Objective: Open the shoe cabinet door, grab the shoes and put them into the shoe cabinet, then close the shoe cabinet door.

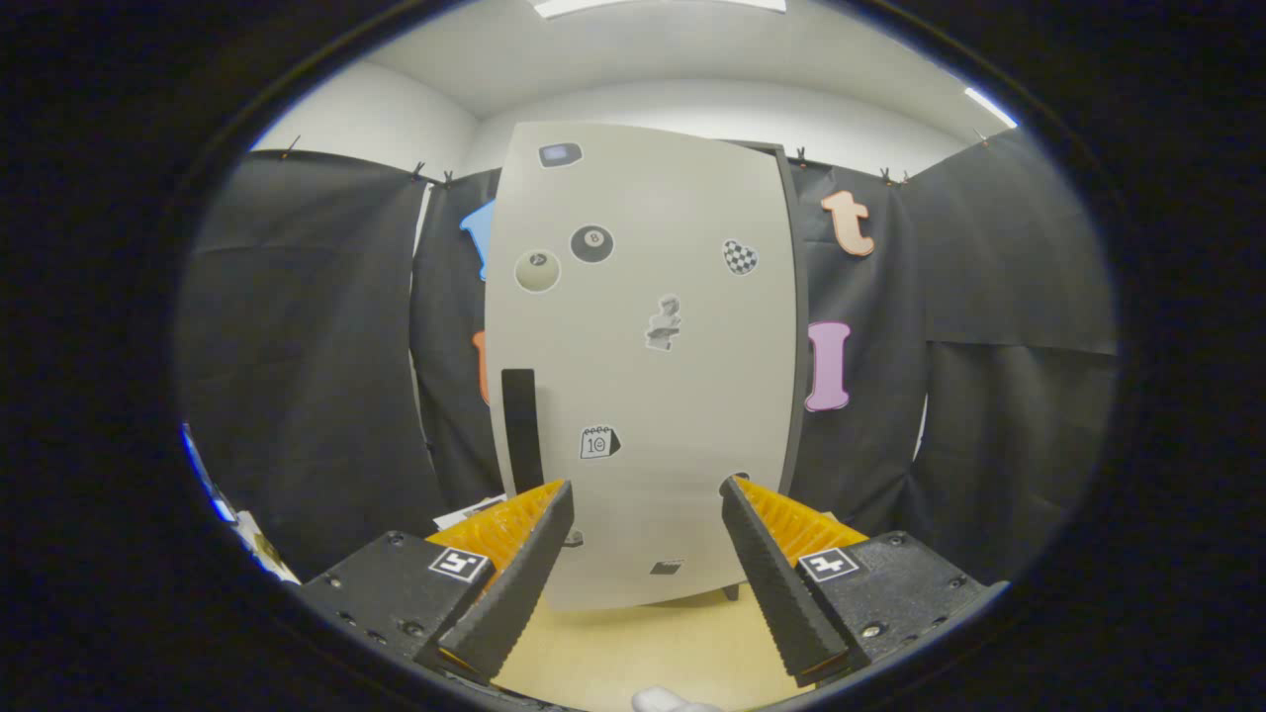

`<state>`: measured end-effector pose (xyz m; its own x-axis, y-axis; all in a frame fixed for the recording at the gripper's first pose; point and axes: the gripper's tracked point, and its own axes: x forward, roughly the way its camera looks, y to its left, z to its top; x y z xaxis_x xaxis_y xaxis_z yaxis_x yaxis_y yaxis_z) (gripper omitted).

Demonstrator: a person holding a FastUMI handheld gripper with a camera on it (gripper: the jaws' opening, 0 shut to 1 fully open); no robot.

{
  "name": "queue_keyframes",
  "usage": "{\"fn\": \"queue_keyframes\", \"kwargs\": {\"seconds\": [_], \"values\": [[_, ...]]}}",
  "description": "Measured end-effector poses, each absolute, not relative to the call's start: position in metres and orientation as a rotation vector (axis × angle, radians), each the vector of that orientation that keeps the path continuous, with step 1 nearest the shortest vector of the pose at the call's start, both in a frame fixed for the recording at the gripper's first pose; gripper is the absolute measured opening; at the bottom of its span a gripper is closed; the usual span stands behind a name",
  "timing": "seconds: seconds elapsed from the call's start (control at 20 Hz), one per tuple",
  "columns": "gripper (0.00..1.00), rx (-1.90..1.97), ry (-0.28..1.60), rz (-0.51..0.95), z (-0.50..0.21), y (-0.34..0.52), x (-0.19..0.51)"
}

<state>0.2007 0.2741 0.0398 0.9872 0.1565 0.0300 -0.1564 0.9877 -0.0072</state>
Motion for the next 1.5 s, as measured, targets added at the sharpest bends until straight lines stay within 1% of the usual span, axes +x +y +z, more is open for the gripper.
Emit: {"fn": "queue_keyframes", "kwargs": {"seconds": [0.4, 0.7, 1.1, 1.5], "values": [[0.99, -0.01, -0.03, 0.093, 0.021, 0.244, 0.141], [0.99, 0.011, -0.029, 0.038, 0.01, 0.22, 0.117], [0.99, 0.013, -0.03, -0.002, 0.009, 0.207, 0.104], [0.99, 0.008, -0.026, 0.003, 0.009, 0.21, 0.104]]}}
